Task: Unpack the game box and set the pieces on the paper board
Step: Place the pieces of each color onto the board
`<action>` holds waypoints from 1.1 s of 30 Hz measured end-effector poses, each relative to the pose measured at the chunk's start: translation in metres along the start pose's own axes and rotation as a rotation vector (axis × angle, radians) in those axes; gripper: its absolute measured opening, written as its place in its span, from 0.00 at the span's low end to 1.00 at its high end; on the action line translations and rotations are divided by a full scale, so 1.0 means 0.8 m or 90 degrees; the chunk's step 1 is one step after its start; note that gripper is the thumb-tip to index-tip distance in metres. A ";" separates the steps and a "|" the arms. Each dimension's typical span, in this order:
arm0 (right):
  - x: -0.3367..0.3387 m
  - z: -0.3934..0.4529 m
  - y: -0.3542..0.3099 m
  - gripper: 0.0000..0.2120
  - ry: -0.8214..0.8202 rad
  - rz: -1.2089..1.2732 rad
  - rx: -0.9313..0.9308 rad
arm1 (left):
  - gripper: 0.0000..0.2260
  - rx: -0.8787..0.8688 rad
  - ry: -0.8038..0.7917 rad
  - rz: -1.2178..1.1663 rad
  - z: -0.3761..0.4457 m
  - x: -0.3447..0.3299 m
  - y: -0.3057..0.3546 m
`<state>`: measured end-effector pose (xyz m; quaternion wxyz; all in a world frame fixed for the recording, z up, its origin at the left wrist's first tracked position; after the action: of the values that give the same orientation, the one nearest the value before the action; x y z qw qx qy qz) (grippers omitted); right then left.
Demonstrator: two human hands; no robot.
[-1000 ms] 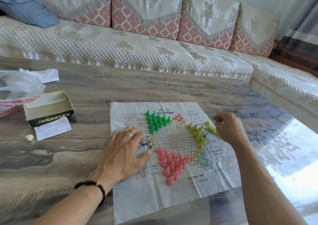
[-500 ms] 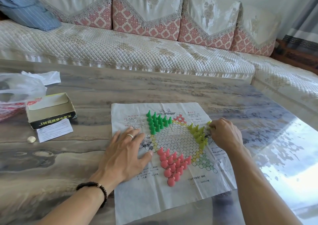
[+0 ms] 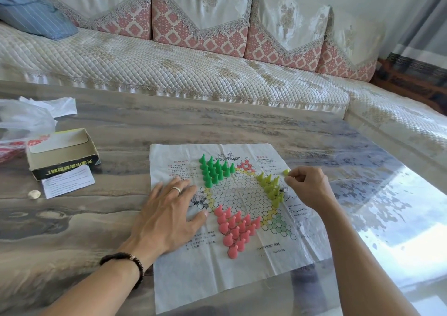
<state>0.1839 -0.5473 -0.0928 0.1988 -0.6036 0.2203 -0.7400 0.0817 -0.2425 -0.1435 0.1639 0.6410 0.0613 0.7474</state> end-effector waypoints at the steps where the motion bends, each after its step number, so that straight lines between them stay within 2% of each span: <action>1: 0.000 -0.001 0.001 0.04 -0.006 -0.002 0.004 | 0.37 0.000 -0.001 0.007 0.000 0.000 0.000; 10: 0.000 -0.007 0.001 0.04 -0.043 -0.006 0.020 | 0.34 -0.001 -0.004 0.013 0.001 -0.002 -0.001; 14: -0.002 -0.010 -0.002 0.03 -0.065 -0.029 0.047 | 0.38 0.002 0.009 -0.005 0.000 0.000 0.001; 24: -0.007 -0.009 0.000 0.02 -0.074 -0.040 0.050 | 0.39 0.001 -0.001 0.010 0.001 0.000 0.000; 28: -0.006 -0.007 0.002 0.05 -0.084 -0.032 0.034 | 0.38 -0.005 -0.001 0.007 0.001 0.000 0.001; 30: 0.003 -0.005 0.004 0.08 -0.046 -0.016 0.015 | 0.38 -0.004 0.000 0.005 0.001 0.000 0.000; 33: 0.024 -0.003 0.012 0.10 0.086 -0.004 -0.017 | 0.38 -0.004 -0.002 0.012 0.000 -0.001 -0.001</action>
<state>0.1781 -0.5659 -0.0830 0.1732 -0.5552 0.2415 -0.7768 0.0819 -0.2422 -0.1441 0.1594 0.6422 0.0527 0.7480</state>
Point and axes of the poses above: each hand's wrist, its own z-axis towards the middle knuckle, its own x-axis out of the back of the hand, y = z × x, the point moved 2 cm from there along z, towards the middle knuckle
